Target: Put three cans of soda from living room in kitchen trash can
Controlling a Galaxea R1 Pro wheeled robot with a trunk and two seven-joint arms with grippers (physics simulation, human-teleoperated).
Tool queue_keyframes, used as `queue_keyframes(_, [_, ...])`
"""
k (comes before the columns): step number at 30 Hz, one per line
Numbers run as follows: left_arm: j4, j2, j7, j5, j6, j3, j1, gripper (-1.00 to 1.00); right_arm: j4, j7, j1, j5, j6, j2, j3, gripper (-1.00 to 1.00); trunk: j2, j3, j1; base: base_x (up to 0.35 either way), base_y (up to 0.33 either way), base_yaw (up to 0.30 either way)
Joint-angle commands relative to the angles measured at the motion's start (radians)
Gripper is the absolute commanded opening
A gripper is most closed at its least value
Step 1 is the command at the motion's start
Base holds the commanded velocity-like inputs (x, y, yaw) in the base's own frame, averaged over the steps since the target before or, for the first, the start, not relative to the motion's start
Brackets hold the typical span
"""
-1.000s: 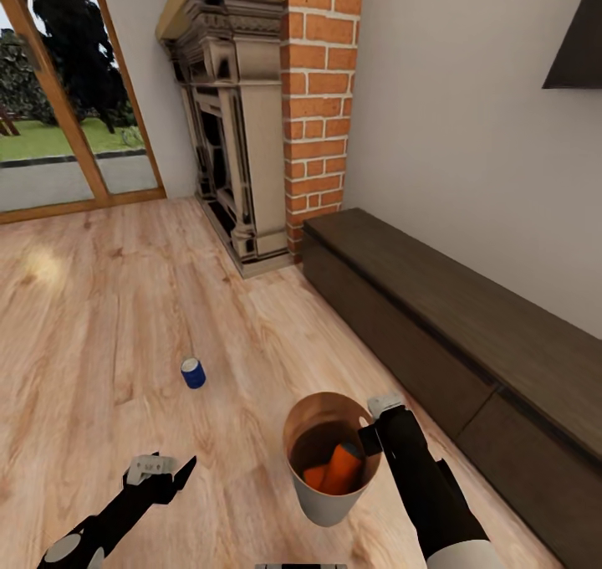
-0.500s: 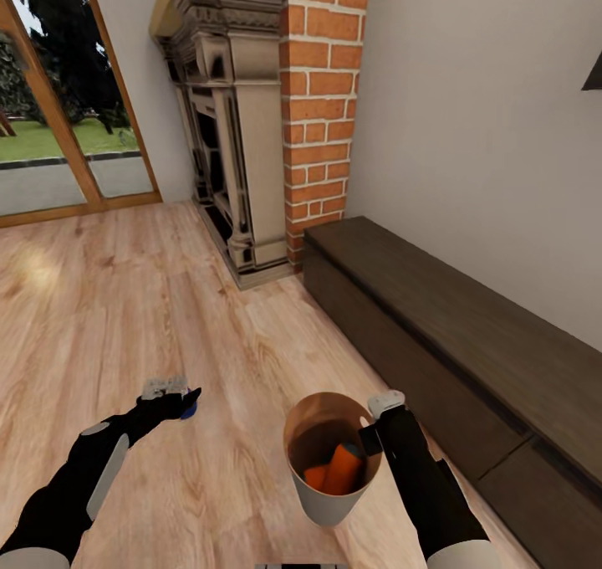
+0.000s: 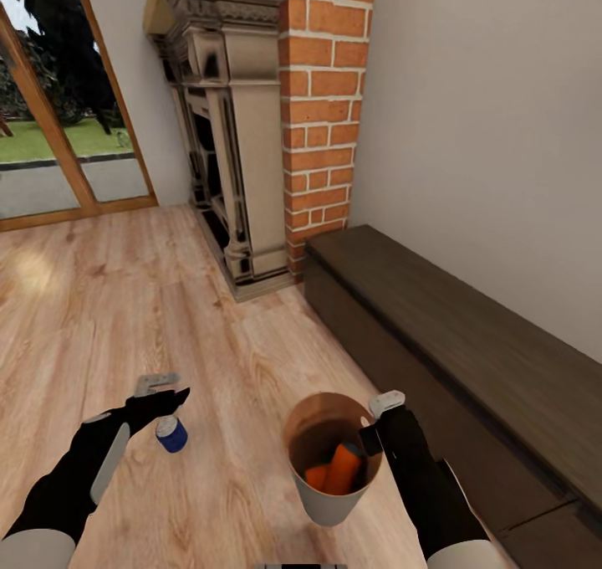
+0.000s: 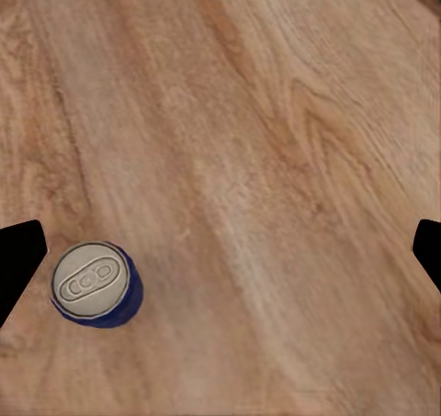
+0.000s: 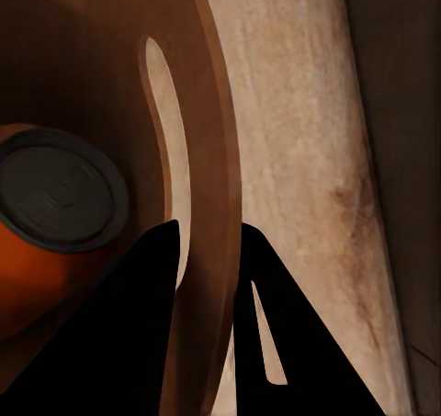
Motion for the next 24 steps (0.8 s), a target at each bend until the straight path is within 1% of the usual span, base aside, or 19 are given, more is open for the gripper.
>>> queue_keyframes(1, [0.000,0.000,0.001,0.000,0.003,0.006,0.000,1.00,0.000,0.006,0.000,-0.024,0.002,0.000,0.000,-1.00,0.000,0.000,0.000,0.123,0.000,0.074])
queue_keyframes(4, [0.001,0.000,0.004,-0.001,0.014,0.034,0.000,1.00,0.000,0.006,-0.001,-0.024,0.002,0.000,0.000,-1.00,0.000,0.000,0.000,0.053,0.000,0.132])
queue_keyframes(8, [-0.001,0.000,0.005,0.000,0.021,0.047,0.000,1.00,0.001,0.006,0.000,-0.025,0.002,0.000,0.000,-1.00,0.000,0.000,0.000,-0.114,0.029,0.104])
queue_keyframes(11, [-0.004,-0.003,0.005,0.001,0.023,0.050,0.001,1.00,0.001,0.006,0.000,-0.025,0.002,0.000,0.000,-1.00,0.000,0.000,0.000,-0.209,0.035,0.025])
queue_keyframes(18, [-0.002,-0.006,0.004,-0.001,0.023,0.050,0.002,1.00,0.002,0.007,-0.001,-0.026,0.002,0.001,0.000,-1.00,0.000,0.000,0.000,-0.042,0.006,0.004])
queue_keyframes(20, [-0.001,-0.005,0.004,-0.002,0.023,0.050,0.002,1.00,0.002,0.007,-0.001,-0.026,0.002,0.001,0.000,-1.00,0.000,0.000,0.000,0.072,0.001,0.001])
queue_keyframes(24, [0.001,-0.004,0.004,-0.002,0.023,0.050,0.002,1.00,0.003,0.007,0.000,-0.027,0.002,0.002,0.000,-1.00,0.000,0.000,0.000,0.223,0.035,0.000])
